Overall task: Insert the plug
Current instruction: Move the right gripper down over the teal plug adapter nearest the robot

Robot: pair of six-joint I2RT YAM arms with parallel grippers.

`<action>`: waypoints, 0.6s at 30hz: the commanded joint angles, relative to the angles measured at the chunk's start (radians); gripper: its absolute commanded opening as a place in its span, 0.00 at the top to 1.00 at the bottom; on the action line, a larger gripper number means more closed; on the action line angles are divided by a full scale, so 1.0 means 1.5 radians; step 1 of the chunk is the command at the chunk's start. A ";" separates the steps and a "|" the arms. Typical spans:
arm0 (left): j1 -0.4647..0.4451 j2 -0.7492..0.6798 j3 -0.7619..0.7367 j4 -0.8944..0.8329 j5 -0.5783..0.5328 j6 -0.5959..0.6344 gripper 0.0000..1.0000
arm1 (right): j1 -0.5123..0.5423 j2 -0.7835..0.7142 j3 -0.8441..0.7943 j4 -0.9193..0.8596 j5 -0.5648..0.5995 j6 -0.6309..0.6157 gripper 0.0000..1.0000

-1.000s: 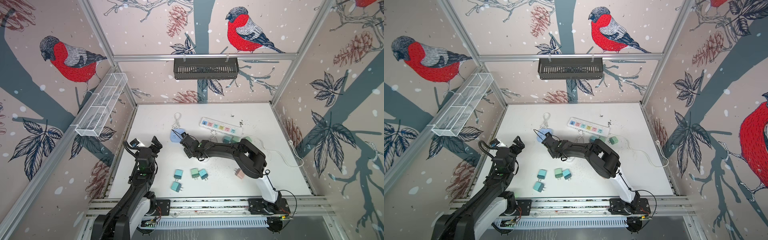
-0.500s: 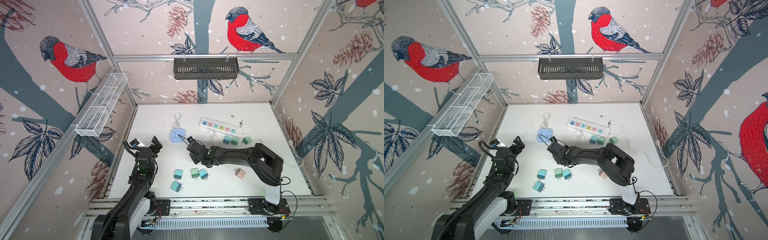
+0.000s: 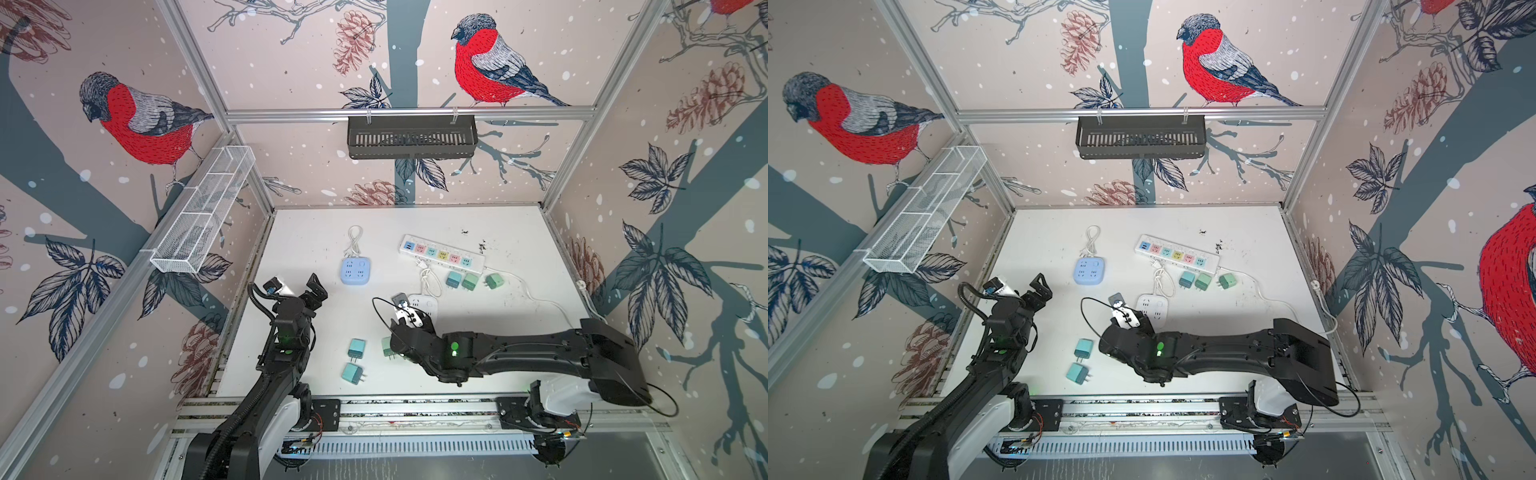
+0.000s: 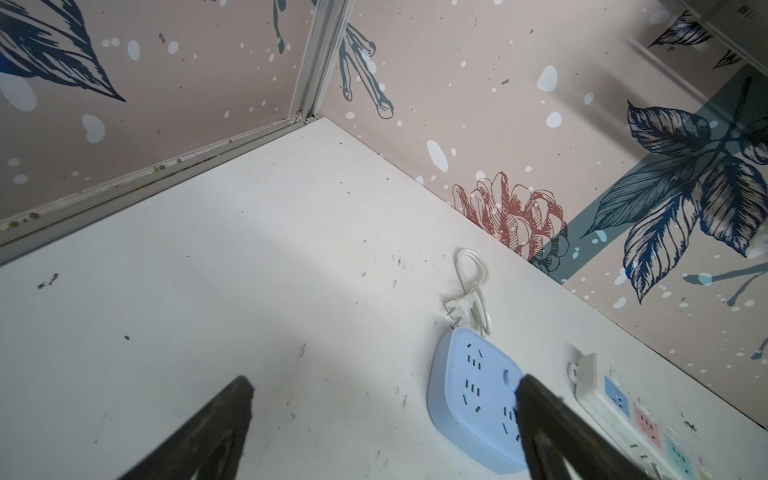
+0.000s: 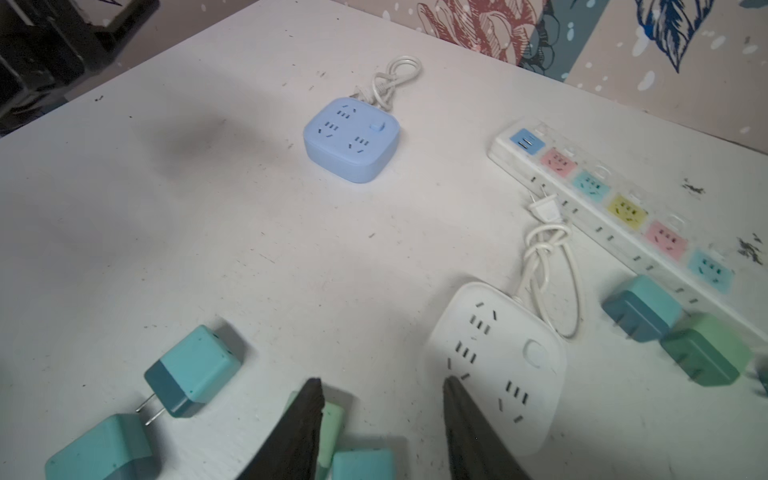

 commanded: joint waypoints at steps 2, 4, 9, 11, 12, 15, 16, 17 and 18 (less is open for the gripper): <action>0.000 0.010 0.003 0.038 0.024 0.012 0.03 | 0.003 -0.050 -0.077 0.053 0.021 0.075 0.49; 0.000 0.021 0.010 0.037 0.027 0.012 0.03 | 0.002 -0.063 -0.101 0.063 0.001 0.083 0.48; 0.000 0.053 0.031 0.028 0.036 0.016 0.03 | 0.003 -0.053 -0.126 0.095 -0.064 0.095 0.47; -0.001 0.057 0.034 0.028 0.039 0.018 0.03 | 0.003 -0.039 -0.130 0.114 -0.092 0.092 0.47; -0.002 0.056 0.033 0.028 0.040 0.018 0.03 | 0.003 -0.032 -0.133 0.124 -0.103 0.092 0.47; -0.001 0.050 0.028 0.030 0.039 0.017 0.03 | 0.000 -0.010 -0.135 0.141 -0.127 0.094 0.47; -0.001 0.048 0.027 0.031 0.039 0.017 0.03 | -0.002 -0.005 -0.136 0.144 -0.135 0.094 0.47; -0.001 0.048 0.027 0.031 0.039 0.017 0.03 | -0.003 0.000 -0.136 0.149 -0.142 0.095 0.47; -0.001 0.046 0.026 0.031 0.038 0.017 0.03 | -0.003 0.004 -0.136 0.153 -0.149 0.095 0.47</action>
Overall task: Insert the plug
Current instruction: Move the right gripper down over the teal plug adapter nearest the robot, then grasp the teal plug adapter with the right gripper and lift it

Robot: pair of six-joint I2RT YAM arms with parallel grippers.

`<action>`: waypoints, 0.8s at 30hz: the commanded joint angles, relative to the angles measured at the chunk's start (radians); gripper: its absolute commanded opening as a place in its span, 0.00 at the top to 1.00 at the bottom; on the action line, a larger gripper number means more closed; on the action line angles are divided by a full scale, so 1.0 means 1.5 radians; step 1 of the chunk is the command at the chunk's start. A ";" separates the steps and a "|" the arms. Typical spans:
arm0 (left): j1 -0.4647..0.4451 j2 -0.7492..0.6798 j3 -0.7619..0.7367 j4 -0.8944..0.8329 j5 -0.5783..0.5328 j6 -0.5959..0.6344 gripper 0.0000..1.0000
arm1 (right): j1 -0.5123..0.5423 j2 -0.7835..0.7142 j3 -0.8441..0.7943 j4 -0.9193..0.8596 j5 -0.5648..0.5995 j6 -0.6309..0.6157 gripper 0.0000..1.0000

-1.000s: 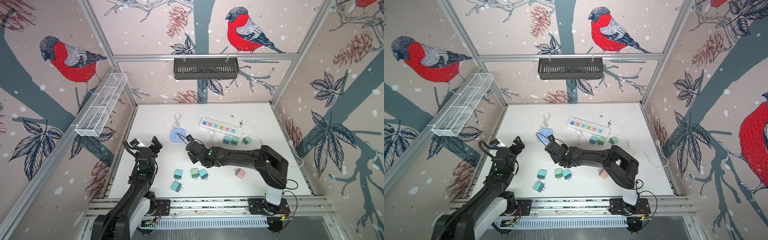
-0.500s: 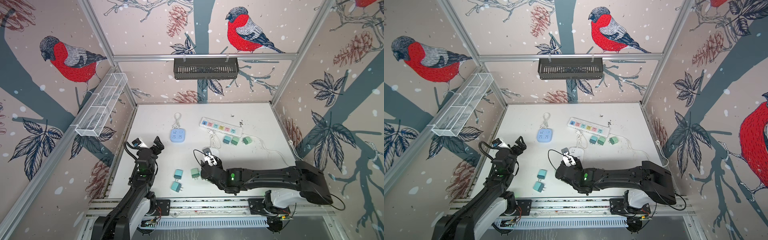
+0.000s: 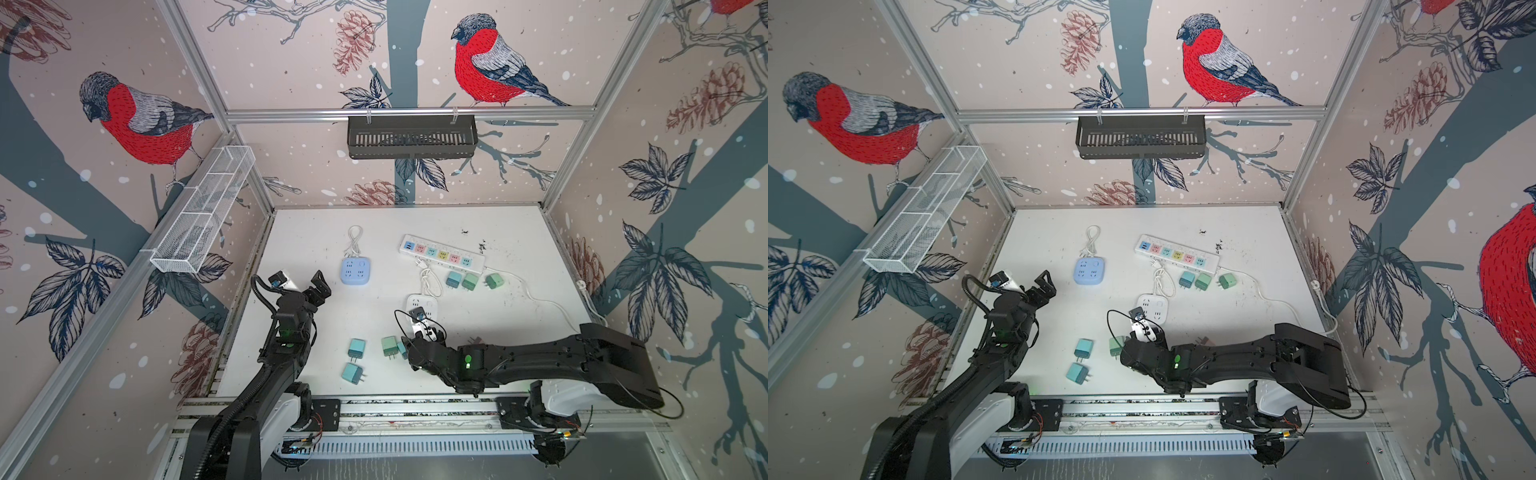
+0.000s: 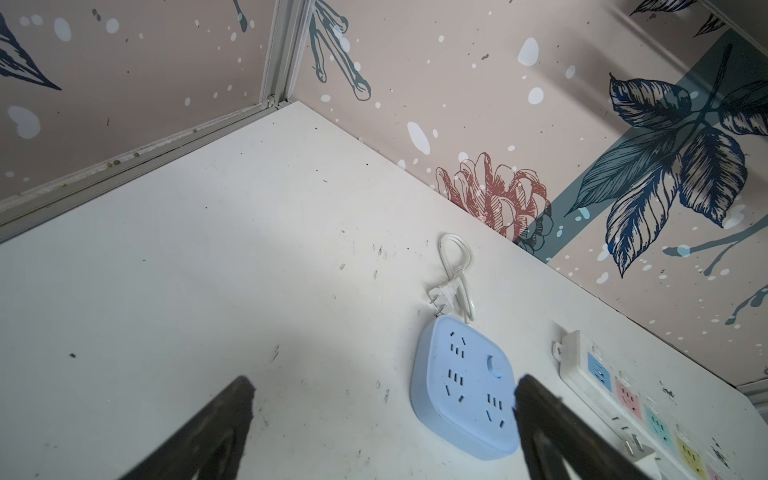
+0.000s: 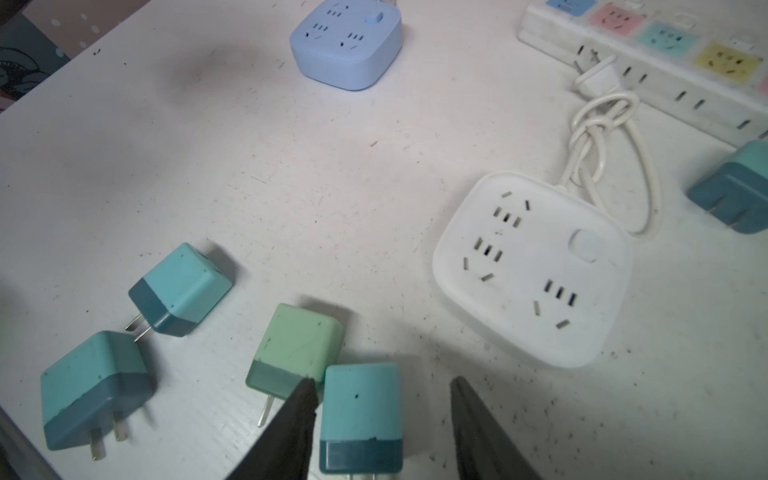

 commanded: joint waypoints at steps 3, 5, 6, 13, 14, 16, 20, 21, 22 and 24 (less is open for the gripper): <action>0.000 -0.005 -0.001 0.023 0.003 0.005 0.03 | -0.002 0.017 -0.009 0.050 -0.056 0.011 0.47; -0.001 -0.003 -0.002 0.023 0.003 0.004 0.03 | -0.003 0.022 -0.013 0.053 -0.065 0.013 0.47; 0.000 -0.002 0.000 0.023 0.003 0.004 0.03 | -0.003 0.026 -0.014 0.053 -0.068 0.013 0.47; 0.000 -0.002 -0.001 0.022 0.002 0.004 0.03 | -0.011 0.051 -0.017 0.052 -0.076 0.022 0.47; 0.000 -0.001 0.000 0.022 0.002 0.003 0.03 | -0.012 0.055 -0.018 0.051 -0.076 0.023 0.47; -0.001 -0.002 0.000 0.022 0.002 0.003 0.03 | -0.015 0.058 -0.020 0.051 -0.078 0.024 0.47; 0.000 -0.001 0.000 0.021 0.002 0.003 0.03 | -0.015 0.071 -0.021 0.051 -0.088 0.024 0.46; 0.000 -0.001 0.000 0.021 0.002 0.003 0.03 | -0.015 0.075 -0.022 0.051 -0.092 0.025 0.45; -0.001 -0.001 0.000 0.021 0.002 0.003 0.03 | -0.015 0.078 -0.023 0.053 -0.098 0.025 0.44; 0.000 -0.002 0.000 0.021 0.002 0.004 0.03 | -0.014 0.084 -0.025 0.059 -0.108 0.023 0.44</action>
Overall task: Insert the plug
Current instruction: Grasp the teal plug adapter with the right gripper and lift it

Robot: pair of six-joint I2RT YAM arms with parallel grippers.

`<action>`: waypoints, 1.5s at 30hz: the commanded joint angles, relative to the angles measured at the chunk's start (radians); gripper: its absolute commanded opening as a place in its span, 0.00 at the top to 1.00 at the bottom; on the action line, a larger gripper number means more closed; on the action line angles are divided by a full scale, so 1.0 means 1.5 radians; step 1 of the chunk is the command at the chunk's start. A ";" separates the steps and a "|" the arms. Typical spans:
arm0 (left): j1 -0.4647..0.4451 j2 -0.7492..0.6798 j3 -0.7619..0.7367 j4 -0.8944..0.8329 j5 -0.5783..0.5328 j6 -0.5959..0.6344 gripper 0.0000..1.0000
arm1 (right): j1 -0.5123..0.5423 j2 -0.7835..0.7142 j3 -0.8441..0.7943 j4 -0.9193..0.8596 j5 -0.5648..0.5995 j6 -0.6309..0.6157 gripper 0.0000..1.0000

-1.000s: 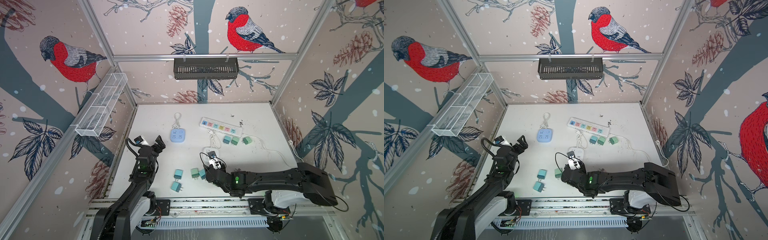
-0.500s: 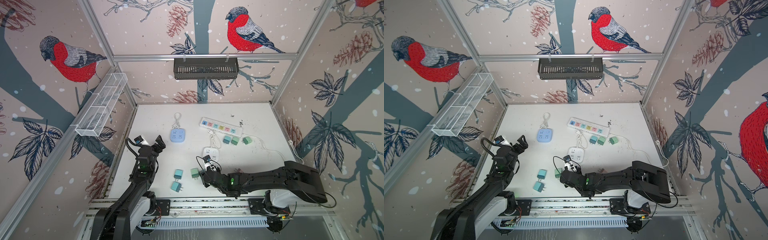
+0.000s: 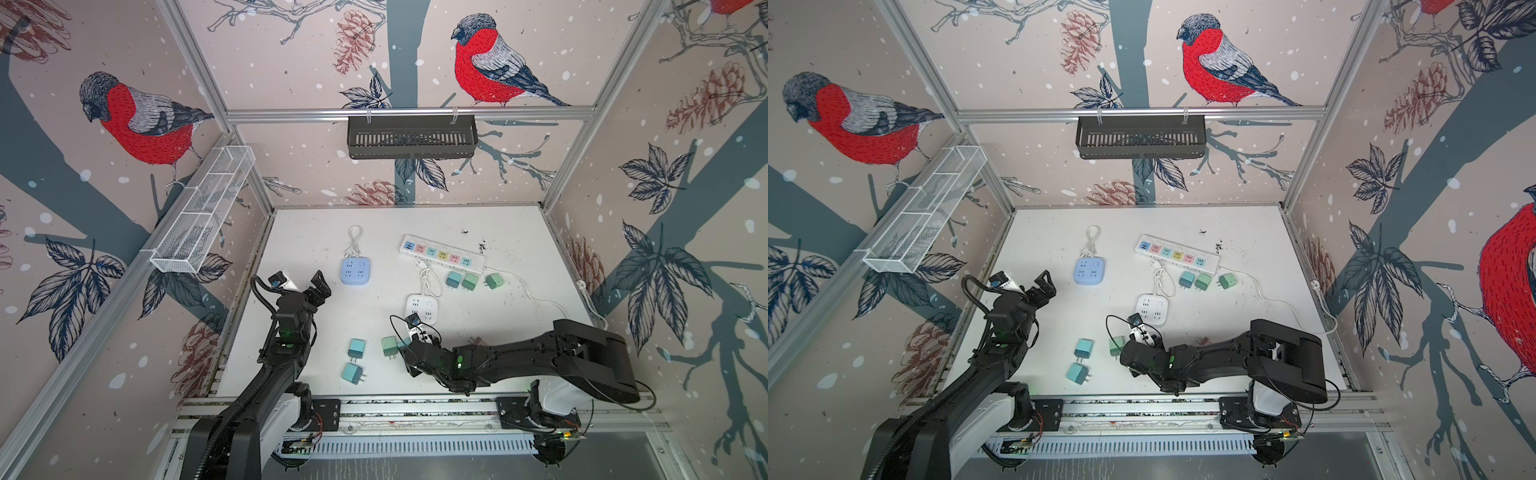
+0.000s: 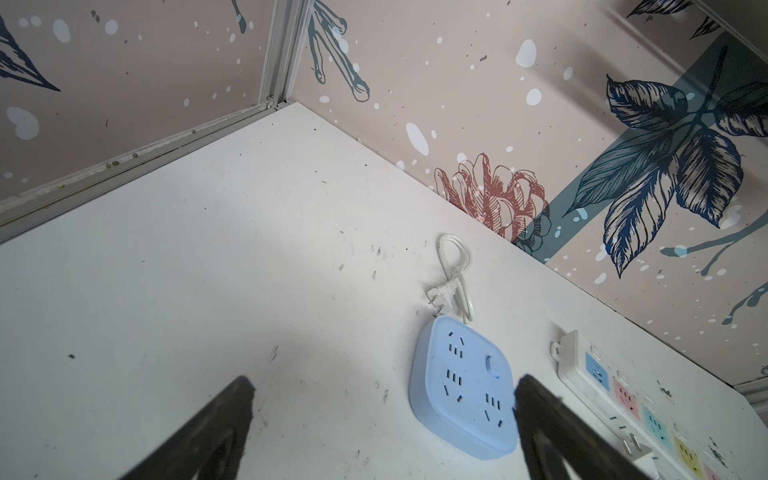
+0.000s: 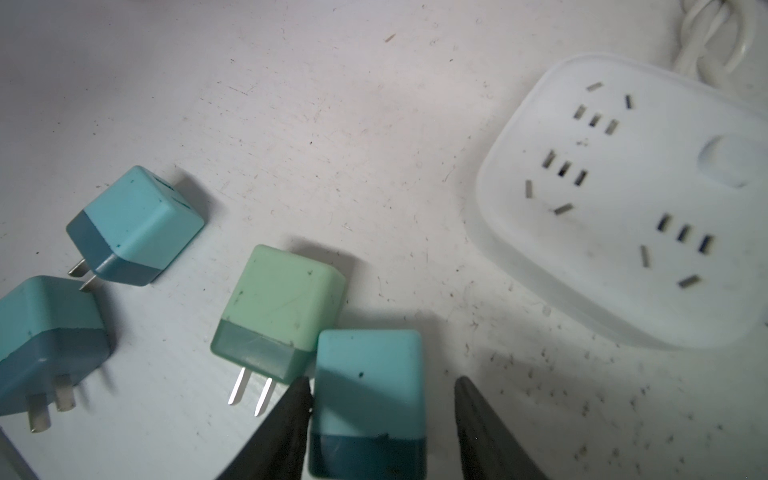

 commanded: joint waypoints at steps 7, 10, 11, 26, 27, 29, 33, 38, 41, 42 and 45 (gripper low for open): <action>-0.001 0.001 0.002 0.020 0.000 0.004 0.03 | 0.008 0.027 0.004 0.022 -0.035 -0.002 0.44; 0.000 0.001 0.002 0.020 0.001 0.004 0.03 | 0.012 0.034 0.009 0.021 -0.029 -0.003 0.45; 0.000 0.002 0.002 0.020 0.001 0.004 0.03 | 0.011 0.035 0.008 0.021 -0.027 -0.003 0.45; 0.000 -0.010 -0.004 0.017 -0.014 -0.006 0.02 | 0.012 0.034 -0.011 0.044 0.013 -0.018 0.65; 0.000 -0.009 -0.004 0.019 -0.016 -0.007 0.02 | 0.012 0.025 -0.012 0.042 0.024 -0.022 0.65; 0.000 -0.005 -0.005 0.026 -0.018 -0.012 0.03 | 0.012 -0.002 -0.014 0.037 0.047 -0.033 0.66; 0.012 0.003 -0.003 0.012 0.008 -0.080 0.03 | 0.015 -0.085 -0.027 0.068 0.117 -0.098 0.68; 0.016 -0.051 0.063 -0.101 0.126 -0.054 0.03 | 0.009 -0.190 -0.058 0.210 0.178 -0.275 0.72; 0.016 -0.084 0.108 -0.138 0.226 -0.040 0.03 | -0.022 -0.245 -0.088 0.349 0.118 -0.436 0.76; 0.015 -0.092 0.130 -0.159 0.249 -0.038 0.03 | -0.044 -0.260 -0.094 0.389 0.069 -0.484 0.77; 0.013 -0.109 0.198 -0.226 0.311 -0.024 0.03 | -0.145 -0.280 -0.072 0.425 -0.078 -0.554 0.78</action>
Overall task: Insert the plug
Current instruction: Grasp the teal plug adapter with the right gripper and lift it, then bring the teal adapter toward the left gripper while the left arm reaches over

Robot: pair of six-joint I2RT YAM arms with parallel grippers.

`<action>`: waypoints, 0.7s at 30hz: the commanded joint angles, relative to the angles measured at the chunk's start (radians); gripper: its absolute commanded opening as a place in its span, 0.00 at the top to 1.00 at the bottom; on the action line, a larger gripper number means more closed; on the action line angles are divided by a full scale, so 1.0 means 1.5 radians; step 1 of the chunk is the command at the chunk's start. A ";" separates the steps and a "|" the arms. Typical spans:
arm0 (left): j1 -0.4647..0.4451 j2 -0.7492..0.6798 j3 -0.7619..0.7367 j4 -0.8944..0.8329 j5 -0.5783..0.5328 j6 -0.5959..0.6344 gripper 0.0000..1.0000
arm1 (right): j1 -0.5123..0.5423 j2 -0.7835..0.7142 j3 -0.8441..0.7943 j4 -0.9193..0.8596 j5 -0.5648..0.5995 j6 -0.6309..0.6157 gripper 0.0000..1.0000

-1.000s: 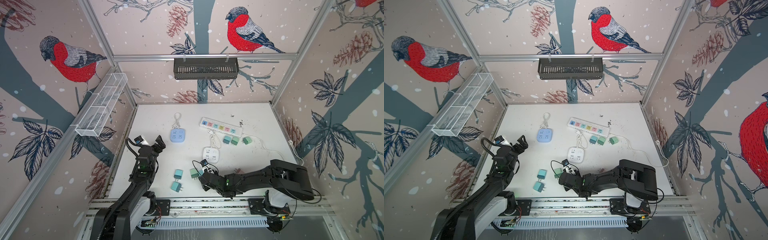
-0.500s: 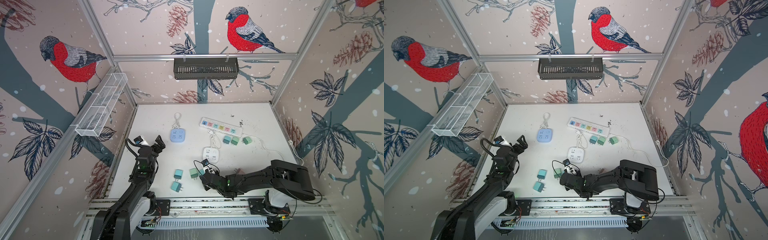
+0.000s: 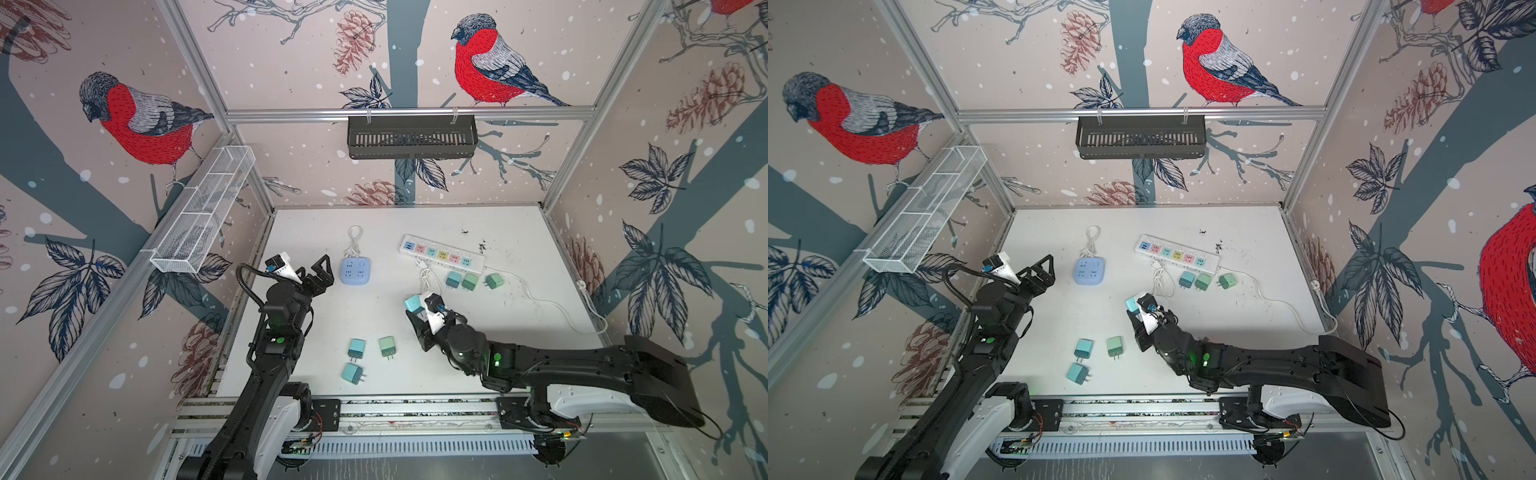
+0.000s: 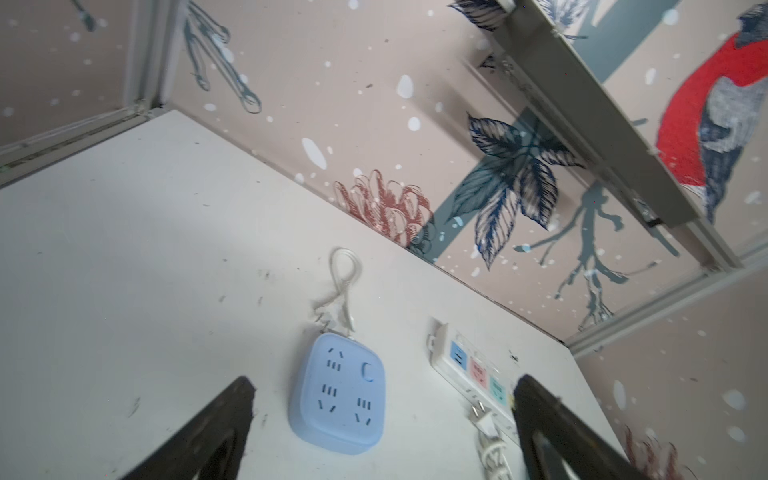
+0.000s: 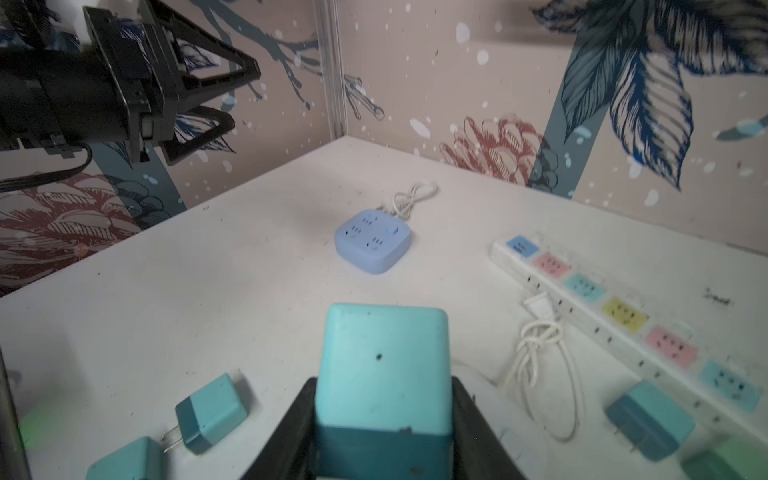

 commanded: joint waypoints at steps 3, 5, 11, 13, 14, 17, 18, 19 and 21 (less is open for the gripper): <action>-0.008 -0.030 0.082 -0.117 0.116 0.024 0.03 | -0.153 0.001 0.063 0.113 -0.237 -0.176 0.80; -0.018 -0.047 0.088 -0.126 0.122 0.027 0.03 | -0.188 0.016 0.087 0.116 -0.247 -0.201 0.87; -0.078 -0.081 0.106 -0.117 0.156 0.067 0.06 | -0.230 0.020 0.010 0.241 -0.277 -0.219 0.90; -0.095 -0.083 0.112 -0.118 0.192 0.075 0.08 | -0.235 0.030 -0.043 0.301 -0.270 -0.212 0.94; -0.100 -0.085 0.107 -0.113 0.209 0.074 0.09 | -0.234 0.038 -0.060 0.322 -0.264 -0.210 0.95; -0.126 -0.097 0.070 -0.063 0.242 0.074 0.11 | -0.229 0.081 -0.089 0.382 -0.250 -0.197 0.97; -0.136 -0.100 0.056 -0.048 0.244 0.078 0.11 | -0.230 0.094 -0.090 0.400 -0.251 -0.187 0.97; -0.147 -0.102 0.048 -0.040 0.241 0.084 0.11 | -0.233 0.104 -0.088 0.412 -0.269 -0.185 0.98; -0.171 -0.101 0.037 -0.029 0.235 0.106 0.11 | -0.236 0.121 -0.085 0.417 -0.300 -0.190 0.99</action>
